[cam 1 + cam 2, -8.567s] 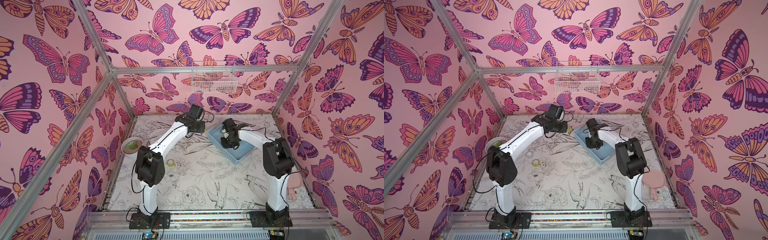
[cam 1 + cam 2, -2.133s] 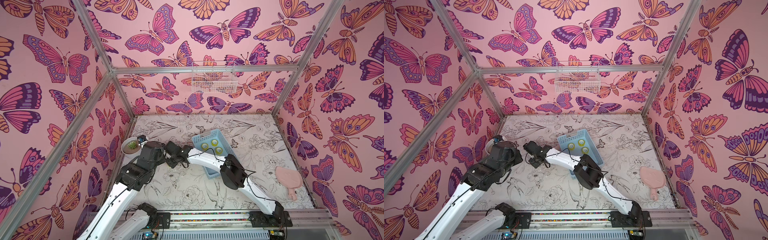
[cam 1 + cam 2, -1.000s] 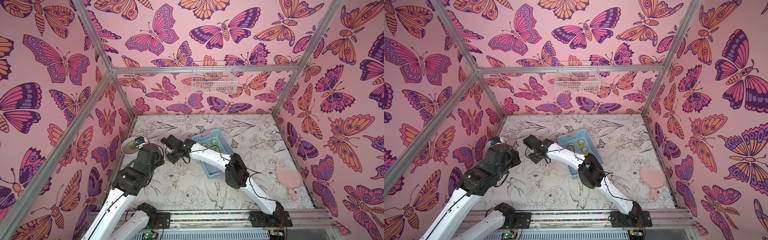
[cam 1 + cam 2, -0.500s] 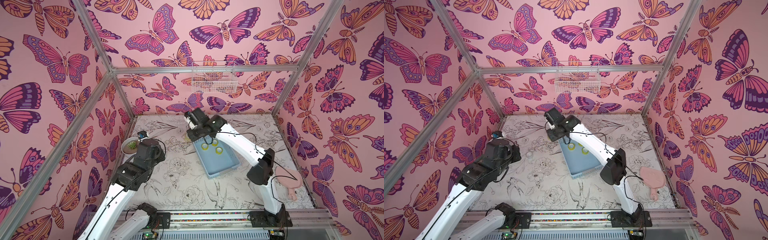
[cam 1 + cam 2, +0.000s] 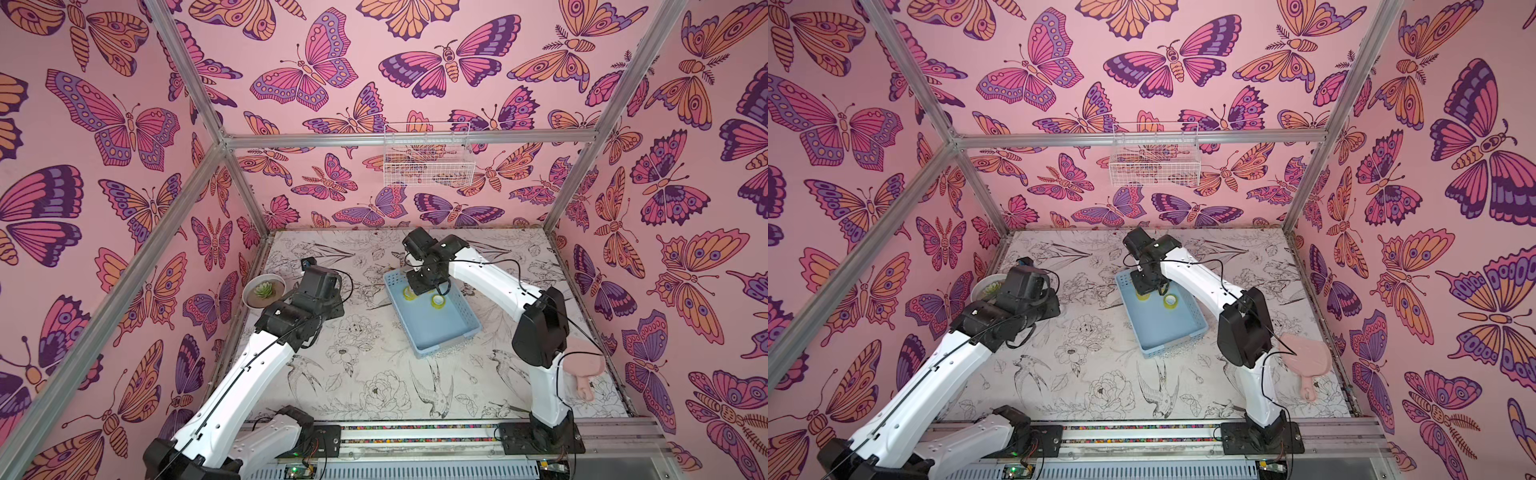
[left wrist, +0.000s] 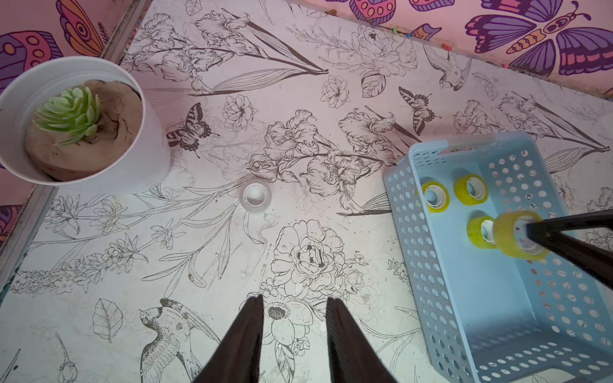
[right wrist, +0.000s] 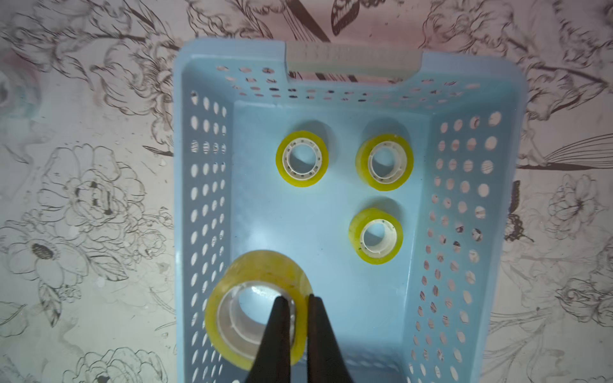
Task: Put the transparent tape into the storage box
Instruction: Place the tape in the storage box.
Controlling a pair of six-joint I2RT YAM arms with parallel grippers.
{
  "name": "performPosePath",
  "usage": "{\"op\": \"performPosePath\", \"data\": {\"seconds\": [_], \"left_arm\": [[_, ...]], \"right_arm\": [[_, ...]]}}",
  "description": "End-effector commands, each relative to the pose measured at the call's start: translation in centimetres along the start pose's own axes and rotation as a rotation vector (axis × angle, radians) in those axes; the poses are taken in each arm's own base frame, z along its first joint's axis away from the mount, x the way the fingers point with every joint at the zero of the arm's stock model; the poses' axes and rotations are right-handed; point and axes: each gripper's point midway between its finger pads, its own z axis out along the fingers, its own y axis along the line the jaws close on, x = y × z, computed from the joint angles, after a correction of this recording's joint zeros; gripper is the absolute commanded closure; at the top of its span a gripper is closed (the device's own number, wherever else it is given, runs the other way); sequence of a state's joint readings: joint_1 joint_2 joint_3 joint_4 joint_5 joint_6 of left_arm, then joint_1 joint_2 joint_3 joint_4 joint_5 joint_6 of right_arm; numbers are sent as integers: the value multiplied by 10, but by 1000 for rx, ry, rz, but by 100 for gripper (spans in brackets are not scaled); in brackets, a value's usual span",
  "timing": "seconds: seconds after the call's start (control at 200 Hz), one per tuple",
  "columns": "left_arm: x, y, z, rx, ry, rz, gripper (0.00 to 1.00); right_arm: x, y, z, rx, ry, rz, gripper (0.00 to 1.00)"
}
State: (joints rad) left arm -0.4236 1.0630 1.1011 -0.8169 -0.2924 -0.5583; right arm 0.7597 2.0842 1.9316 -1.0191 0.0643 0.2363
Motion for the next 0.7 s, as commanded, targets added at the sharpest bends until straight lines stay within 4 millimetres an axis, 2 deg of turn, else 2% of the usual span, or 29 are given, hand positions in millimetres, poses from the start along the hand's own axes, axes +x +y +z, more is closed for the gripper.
{"op": "performPosePath", "data": {"seconds": [0.0, 0.15, 0.305, 0.546, 0.691], "left_arm": [[-5, -7, 0, 34, -1, -18, 63], [-3, -10, 2, 44, 8, -20, 63], [-2, -10, 2, 51, 9, -24, 63], [0, -9, 2, 47, 10, -28, 63], [-2, -9, 3, 47, 6, -26, 62]], "right_arm": [[1, 5, 20, -37, 19, 20, 100], [11, 6, 49, -40, 69, 17, 100], [17, 4, 68, -33, 90, 23, 100], [24, -1, 87, -15, 103, 34, 100], [25, -9, 91, 22, 98, 39, 100]]}}
